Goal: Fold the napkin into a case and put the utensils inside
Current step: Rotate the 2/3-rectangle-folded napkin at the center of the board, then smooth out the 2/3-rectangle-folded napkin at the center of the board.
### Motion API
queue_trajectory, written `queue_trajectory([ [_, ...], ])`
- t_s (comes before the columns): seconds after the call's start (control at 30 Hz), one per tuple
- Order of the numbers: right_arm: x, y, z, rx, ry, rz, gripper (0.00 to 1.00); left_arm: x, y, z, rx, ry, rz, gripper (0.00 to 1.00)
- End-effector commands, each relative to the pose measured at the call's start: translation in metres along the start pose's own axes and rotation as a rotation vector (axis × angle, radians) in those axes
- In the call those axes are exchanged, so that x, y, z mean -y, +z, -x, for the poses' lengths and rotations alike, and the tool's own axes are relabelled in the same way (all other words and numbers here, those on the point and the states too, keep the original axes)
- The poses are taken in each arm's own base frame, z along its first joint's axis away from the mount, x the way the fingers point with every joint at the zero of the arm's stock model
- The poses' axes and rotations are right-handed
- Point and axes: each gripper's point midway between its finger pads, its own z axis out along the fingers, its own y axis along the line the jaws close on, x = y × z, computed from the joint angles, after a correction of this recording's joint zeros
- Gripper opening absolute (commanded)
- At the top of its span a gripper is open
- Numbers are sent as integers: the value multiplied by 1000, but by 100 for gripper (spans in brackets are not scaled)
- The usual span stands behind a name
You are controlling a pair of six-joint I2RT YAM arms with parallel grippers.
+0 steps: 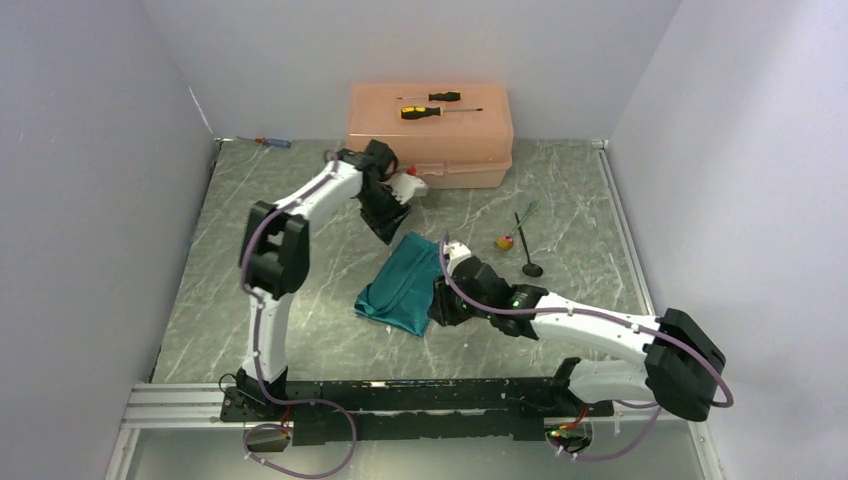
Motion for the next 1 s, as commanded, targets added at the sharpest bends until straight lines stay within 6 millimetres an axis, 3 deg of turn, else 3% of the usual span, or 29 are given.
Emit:
queue_trajectory([
  [0.0,-17,-5,52,156,-12,48,26,32,-94,-18,113,-26,-39,52],
  [0.13,-33,22,68,164,7,130,17,66,-113,-51,190,46,-42,53],
  [0.2,-37,36,71,144,2,152,15,82,-108,-76,174,77,-54,54],
  [0.3,-44,56,67,97,1,187,11,93,-101,-93,135,169,-37,54],
  [0.4,-46,71,57,61,26,215,8,101,-87,-95,122,322,3,53],
  [0.53,-44,78,46,41,67,237,4,96,-67,-97,106,424,60,50],
  [0.8,-27,75,41,48,156,267,0,108,-61,-110,147,631,80,48],
  [0.97,-24,77,37,27,183,301,0,117,-48,-119,138,712,62,48],
])
